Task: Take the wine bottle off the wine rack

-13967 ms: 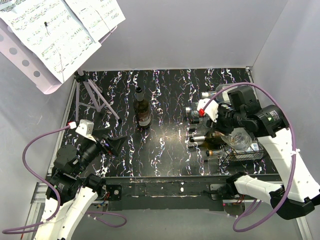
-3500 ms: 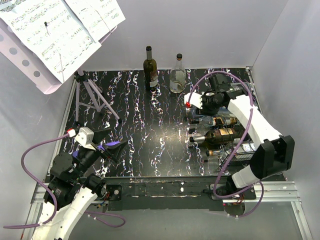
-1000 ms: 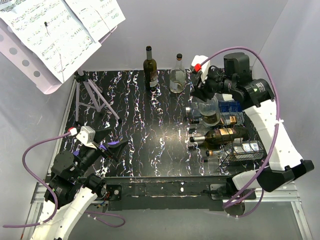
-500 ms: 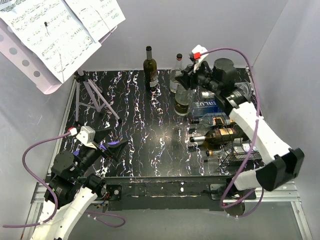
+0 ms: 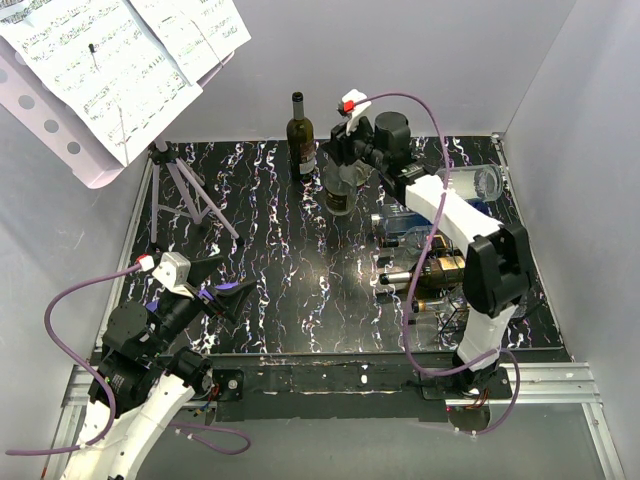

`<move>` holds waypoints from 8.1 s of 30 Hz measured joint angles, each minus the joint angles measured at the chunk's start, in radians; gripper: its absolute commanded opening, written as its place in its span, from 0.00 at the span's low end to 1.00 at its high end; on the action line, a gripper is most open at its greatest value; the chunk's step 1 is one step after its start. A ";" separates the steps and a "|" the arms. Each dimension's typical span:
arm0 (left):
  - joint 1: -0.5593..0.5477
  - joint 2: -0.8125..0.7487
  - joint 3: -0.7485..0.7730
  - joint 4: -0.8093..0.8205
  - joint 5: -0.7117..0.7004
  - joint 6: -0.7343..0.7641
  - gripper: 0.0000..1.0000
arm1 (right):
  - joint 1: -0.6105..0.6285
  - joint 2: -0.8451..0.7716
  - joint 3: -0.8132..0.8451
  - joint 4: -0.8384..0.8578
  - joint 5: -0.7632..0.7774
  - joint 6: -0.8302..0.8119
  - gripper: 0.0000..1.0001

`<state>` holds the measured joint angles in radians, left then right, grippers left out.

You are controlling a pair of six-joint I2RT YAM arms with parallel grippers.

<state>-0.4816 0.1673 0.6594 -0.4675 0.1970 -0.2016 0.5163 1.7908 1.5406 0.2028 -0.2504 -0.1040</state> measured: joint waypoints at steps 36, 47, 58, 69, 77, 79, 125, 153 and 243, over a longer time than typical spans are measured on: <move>0.000 0.000 0.000 0.000 0.000 0.000 0.98 | 0.181 0.514 0.459 0.226 0.052 0.043 0.54; 0.000 0.000 0.000 0.000 0.000 0.000 0.98 | 0.181 0.391 0.406 0.398 0.061 0.003 0.63; 0.000 0.000 0.000 0.000 -0.006 0.000 0.98 | 0.180 -0.118 0.029 0.345 -0.038 -0.236 0.68; 0.000 -0.004 0.000 0.000 -0.006 0.000 0.98 | -0.058 -0.399 -0.064 -0.248 -0.193 -0.772 0.68; 0.000 -0.004 0.000 0.001 -0.003 0.000 0.98 | -0.218 -0.332 -0.055 -0.782 -0.187 -1.099 0.68; 0.000 -0.004 0.000 0.001 -0.003 0.000 0.98 | -0.243 -0.313 -0.055 -0.872 -0.178 -1.149 0.69; 0.000 -0.010 0.000 0.004 0.001 0.000 0.98 | -0.389 -0.023 -0.056 -0.805 -0.100 -1.416 0.60; 0.000 -0.007 0.000 0.004 0.001 0.000 0.98 | -0.376 -0.152 -0.215 -0.591 -0.056 -1.331 0.01; 0.000 0.023 0.000 0.004 0.005 0.000 0.98 | -0.105 -0.303 -0.178 -0.030 0.183 -0.037 0.01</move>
<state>-0.4820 0.1898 0.6594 -0.4633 0.2024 -0.2012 0.4114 1.4876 1.3628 0.1726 -0.0673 -0.1410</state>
